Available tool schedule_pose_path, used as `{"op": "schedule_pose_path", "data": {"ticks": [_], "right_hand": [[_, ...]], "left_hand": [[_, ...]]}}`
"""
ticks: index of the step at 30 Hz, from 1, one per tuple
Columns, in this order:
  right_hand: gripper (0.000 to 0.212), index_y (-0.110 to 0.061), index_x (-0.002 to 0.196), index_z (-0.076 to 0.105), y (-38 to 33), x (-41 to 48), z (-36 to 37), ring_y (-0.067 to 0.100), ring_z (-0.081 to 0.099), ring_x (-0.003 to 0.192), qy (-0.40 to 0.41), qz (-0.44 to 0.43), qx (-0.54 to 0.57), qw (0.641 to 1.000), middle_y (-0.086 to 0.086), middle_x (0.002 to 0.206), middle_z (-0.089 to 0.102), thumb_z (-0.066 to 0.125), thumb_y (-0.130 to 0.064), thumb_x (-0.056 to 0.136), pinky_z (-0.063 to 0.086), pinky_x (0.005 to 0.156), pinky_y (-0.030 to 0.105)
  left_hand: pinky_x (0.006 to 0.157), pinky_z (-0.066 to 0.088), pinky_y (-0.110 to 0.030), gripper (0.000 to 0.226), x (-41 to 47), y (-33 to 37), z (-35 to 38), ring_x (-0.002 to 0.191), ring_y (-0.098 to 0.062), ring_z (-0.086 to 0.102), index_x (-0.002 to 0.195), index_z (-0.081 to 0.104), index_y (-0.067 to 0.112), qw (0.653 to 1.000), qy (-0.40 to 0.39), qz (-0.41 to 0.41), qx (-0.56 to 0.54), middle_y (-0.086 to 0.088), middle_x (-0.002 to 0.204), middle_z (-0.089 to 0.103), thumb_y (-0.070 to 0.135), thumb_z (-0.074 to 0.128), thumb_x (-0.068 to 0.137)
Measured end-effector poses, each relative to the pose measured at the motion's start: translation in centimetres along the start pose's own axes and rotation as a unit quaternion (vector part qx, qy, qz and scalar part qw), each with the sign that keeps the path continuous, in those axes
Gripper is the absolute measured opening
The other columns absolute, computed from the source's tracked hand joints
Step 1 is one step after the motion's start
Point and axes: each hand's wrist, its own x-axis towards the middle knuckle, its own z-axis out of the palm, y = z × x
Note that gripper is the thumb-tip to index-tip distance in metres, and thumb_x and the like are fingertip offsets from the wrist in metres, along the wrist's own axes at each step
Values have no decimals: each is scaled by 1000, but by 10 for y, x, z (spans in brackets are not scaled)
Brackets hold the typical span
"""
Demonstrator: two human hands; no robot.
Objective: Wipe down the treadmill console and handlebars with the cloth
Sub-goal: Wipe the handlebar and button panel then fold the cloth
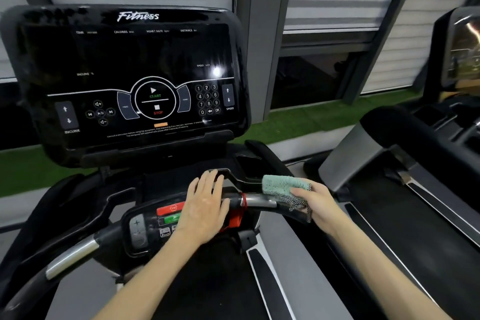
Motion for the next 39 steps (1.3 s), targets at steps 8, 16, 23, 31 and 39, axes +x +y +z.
{"op": "schedule_pose_path", "data": {"ticks": [8, 16, 23, 31, 39], "right_hand": [[28, -22, 93, 71, 23, 15, -29, 19, 67, 89, 98, -106, -197, 970, 0, 93, 72, 62, 2, 83, 52, 86, 34], [63, -19, 142, 45, 79, 18, -54, 17, 49, 129, -79, -226, -488, 840, 0, 146, 46, 56, 4, 84, 33, 105, 14], [56, -30, 151, 25, 91, 26, -66, -5, 16, 141, -167, -122, -327, 922, -19, 155, 16, 48, -24, 100, 15, 116, 19], [41, -32, 140, 33, 112, 44, -47, 5, 41, 126, -134, -247, -402, 871, -16, 136, 40, 38, -19, 102, 34, 106, 29], [58, -31, 146, 27, 117, 39, -62, 5, 43, 115, -82, -208, -442, 869, -14, 135, 41, 42, -5, 97, 33, 93, 21]], "left_hand": [[114, 35, -50, 68, -25, 17, 11, 143, -37, 34, 147, 34, -6, 994, 3, -73, 77, -25, 152, 38, 40, 27, 97], [115, 33, -49, 62, -25, 23, 18, 141, -35, 36, 144, 39, -4, 991, 22, -93, 96, -22, 147, 44, 36, 28, 99], [115, 34, -48, 61, -26, 20, 15, 137, -33, 41, 143, 42, 0, 990, 13, -96, 103, -18, 140, 49, 39, 30, 98], [115, 32, -47, 61, -25, 21, 16, 133, -34, 44, 142, 41, 0, 985, 2, -106, 135, -20, 137, 49, 40, 28, 98], [114, 34, -47, 64, -25, 18, 13, 132, -35, 45, 143, 41, -1, 987, -5, -90, 134, -20, 136, 50, 42, 28, 98]]}}
